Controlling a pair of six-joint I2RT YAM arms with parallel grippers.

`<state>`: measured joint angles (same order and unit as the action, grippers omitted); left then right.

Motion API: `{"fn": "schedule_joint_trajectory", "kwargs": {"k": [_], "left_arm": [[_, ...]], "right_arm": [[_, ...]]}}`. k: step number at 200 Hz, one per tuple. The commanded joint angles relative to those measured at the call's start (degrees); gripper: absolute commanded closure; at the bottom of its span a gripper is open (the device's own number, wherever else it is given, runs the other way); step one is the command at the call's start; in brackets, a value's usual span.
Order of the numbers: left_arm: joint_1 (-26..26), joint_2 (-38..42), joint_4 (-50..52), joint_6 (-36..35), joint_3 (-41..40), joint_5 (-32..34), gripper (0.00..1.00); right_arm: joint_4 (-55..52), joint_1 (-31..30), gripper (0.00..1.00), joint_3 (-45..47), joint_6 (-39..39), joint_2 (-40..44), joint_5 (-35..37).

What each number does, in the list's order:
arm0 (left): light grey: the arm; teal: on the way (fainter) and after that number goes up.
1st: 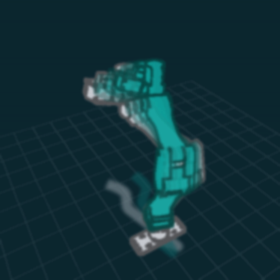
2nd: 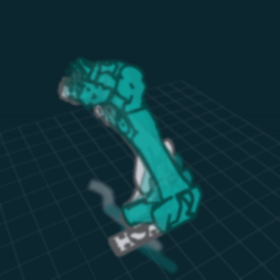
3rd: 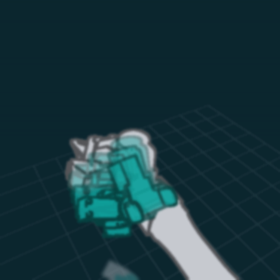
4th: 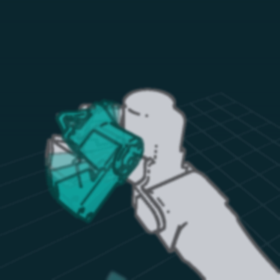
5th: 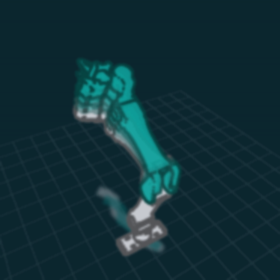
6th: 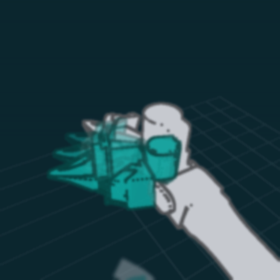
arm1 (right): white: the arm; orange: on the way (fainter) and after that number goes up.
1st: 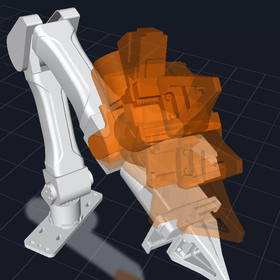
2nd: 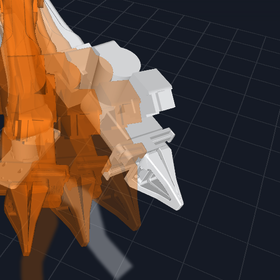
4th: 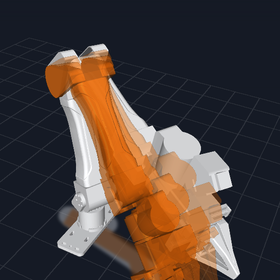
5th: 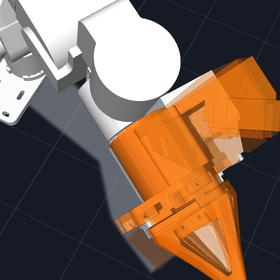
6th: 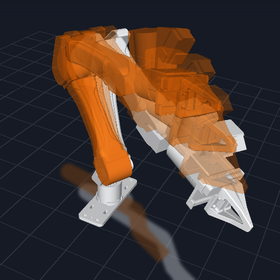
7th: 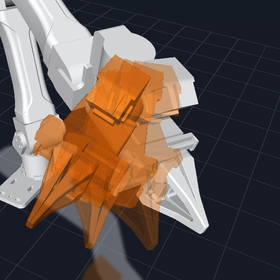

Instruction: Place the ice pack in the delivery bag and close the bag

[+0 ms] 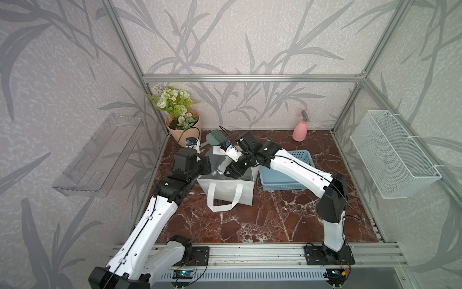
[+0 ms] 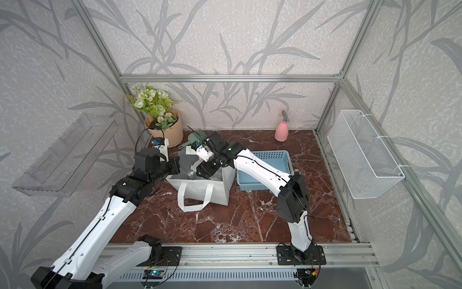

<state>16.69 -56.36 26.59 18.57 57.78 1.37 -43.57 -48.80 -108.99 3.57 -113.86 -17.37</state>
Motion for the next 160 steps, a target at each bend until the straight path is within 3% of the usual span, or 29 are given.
{"fn": "schedule_joint_trajectory", "kwargs": {"k": [1,26,41,85,160], "left_arm": [[-0.4,0.8,-0.6,0.2,1.6,-0.3,1.00],[-0.4,1.0,-0.6,0.3,1.5,-0.5,1.00],[-0.4,1.1,-0.7,0.3,1.3,-0.5,1.00],[-0.4,1.3,-0.9,1.1,0.6,-0.2,1.00],[-0.4,0.8,-2.1,7.0,-0.6,3.2,1.00]], "right_arm": [[-2.4,-0.7,0.54,-0.4,2.4,-1.6,2.1],[-3.7,-0.7,0.47,-0.3,2.4,-5.6,3.3],[-4.4,-0.7,0.36,-0.7,1.7,-7.1,3.8],[-4.2,-0.6,0.15,-2.4,0.2,-4.3,6.1],[-0.2,-0.6,0.09,-3.8,-5.5,10.7,9.7]]}}
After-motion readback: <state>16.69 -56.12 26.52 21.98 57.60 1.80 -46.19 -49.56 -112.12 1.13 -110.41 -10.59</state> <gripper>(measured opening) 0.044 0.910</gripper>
